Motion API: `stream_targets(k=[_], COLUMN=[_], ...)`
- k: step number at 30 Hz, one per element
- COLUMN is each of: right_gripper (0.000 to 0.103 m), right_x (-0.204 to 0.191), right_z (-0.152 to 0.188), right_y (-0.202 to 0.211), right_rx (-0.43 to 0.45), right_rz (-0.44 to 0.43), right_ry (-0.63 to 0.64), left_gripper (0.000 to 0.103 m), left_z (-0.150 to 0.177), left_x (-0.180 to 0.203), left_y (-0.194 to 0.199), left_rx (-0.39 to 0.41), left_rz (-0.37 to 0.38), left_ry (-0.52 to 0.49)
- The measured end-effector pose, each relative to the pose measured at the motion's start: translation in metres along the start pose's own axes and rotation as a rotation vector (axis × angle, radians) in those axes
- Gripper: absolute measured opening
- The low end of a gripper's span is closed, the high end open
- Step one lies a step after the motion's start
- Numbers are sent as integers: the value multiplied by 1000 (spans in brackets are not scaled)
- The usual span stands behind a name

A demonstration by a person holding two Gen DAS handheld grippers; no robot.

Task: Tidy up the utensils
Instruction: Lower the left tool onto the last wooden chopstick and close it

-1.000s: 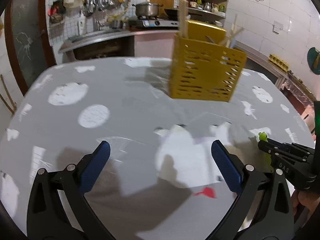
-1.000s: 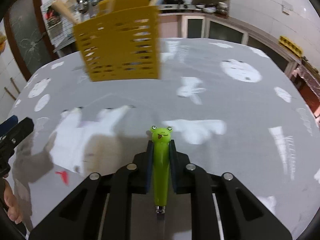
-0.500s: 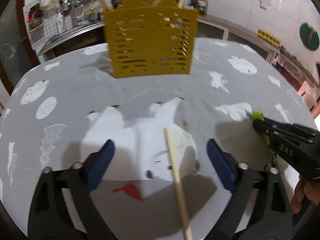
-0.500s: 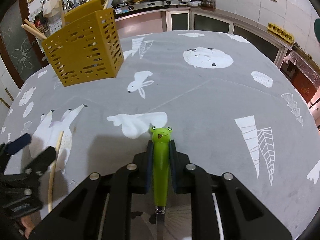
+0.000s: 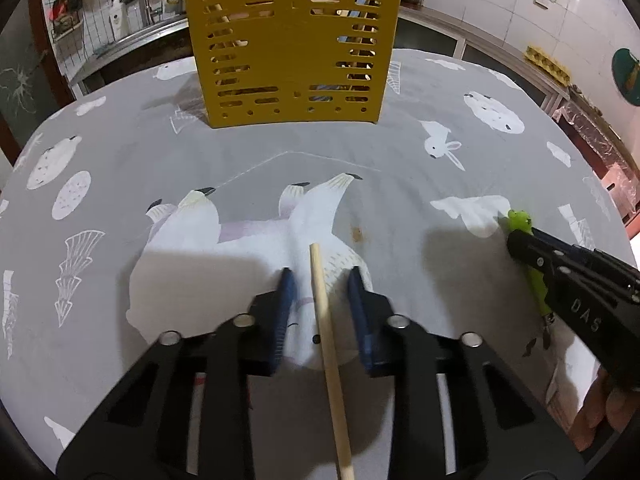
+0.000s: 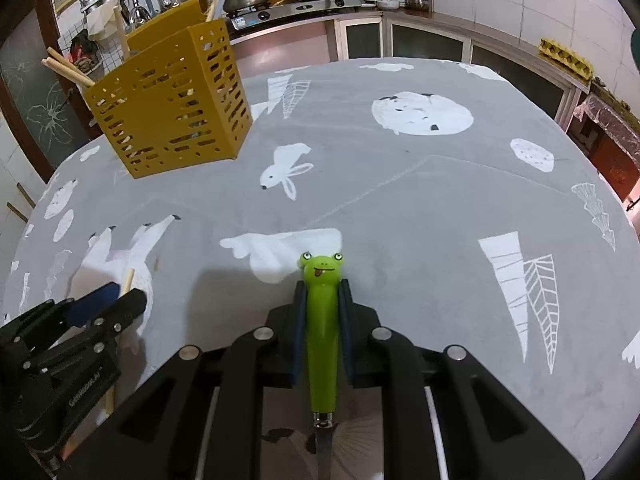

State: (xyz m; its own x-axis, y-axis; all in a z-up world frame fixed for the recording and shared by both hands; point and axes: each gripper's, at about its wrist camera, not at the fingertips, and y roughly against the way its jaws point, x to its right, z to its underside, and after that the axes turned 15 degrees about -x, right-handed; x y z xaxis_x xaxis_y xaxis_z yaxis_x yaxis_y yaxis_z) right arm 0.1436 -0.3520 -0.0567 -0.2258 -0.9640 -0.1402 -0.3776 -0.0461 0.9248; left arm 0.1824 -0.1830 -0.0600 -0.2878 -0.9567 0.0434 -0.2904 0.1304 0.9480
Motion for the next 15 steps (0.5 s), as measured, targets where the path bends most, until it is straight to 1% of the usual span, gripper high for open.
stream_targets(k=[2, 3, 4, 11, 15], right_gripper=[16, 16, 16, 16, 16], right_x=[-1, -2, -3, -3, -4], right_z=[-1, -2, -2, -1, -1], right_y=[0, 1, 1, 6, 14], right_rx=[4, 5, 5, 29, 53], right_rz=[-2, -4, -4, -2, -11], right_ry=[-5, -7, -6, -10, -9], left_gripper=[14, 8, 6, 5, 4], left_z=[-2, -3, -4, -7, -5], left_x=[1, 2, 3, -3, -7], left_y=[0, -1, -2, 1, 16], left_rx=[-8, -10, -13, -11, 40], left_rz=[1, -7, -11, 31, 48], left_ry=[-2, -6, -9, -12, -22])
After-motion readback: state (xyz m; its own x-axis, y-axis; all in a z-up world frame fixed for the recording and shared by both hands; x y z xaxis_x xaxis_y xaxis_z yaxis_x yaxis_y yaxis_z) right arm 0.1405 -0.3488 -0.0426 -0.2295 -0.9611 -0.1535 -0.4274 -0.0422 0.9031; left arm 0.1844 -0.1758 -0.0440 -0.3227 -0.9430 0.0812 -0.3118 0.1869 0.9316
